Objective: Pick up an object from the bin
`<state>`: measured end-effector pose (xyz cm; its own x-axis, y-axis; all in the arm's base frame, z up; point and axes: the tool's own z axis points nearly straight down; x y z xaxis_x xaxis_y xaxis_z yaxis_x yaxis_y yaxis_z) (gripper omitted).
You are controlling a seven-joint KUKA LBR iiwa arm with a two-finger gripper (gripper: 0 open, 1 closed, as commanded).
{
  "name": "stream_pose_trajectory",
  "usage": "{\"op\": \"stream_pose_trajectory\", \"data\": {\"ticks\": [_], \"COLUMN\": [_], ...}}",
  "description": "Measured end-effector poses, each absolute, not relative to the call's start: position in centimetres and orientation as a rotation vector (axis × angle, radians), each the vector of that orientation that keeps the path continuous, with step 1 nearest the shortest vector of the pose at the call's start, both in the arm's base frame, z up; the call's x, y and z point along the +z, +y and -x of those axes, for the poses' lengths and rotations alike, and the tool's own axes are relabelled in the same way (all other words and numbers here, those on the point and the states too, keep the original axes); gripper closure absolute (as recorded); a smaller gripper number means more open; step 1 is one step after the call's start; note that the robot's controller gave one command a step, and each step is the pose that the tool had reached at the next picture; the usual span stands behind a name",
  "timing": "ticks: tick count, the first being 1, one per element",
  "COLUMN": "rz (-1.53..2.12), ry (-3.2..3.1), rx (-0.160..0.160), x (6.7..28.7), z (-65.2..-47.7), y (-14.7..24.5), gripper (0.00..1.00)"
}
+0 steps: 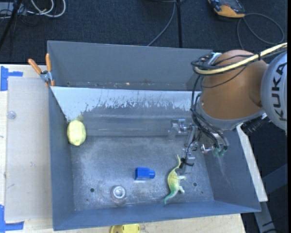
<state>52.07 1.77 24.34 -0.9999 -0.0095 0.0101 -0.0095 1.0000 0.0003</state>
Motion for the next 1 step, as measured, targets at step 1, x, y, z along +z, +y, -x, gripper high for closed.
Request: {"op": "stream_pose_trajectory", "data": {"ticks": [1], "rz": [-0.014], "ry": [-3.140], "rx": [-0.001], "x": [24.76], "z": [-52.22], "y": [1.76], "gripper": [0.00]}}
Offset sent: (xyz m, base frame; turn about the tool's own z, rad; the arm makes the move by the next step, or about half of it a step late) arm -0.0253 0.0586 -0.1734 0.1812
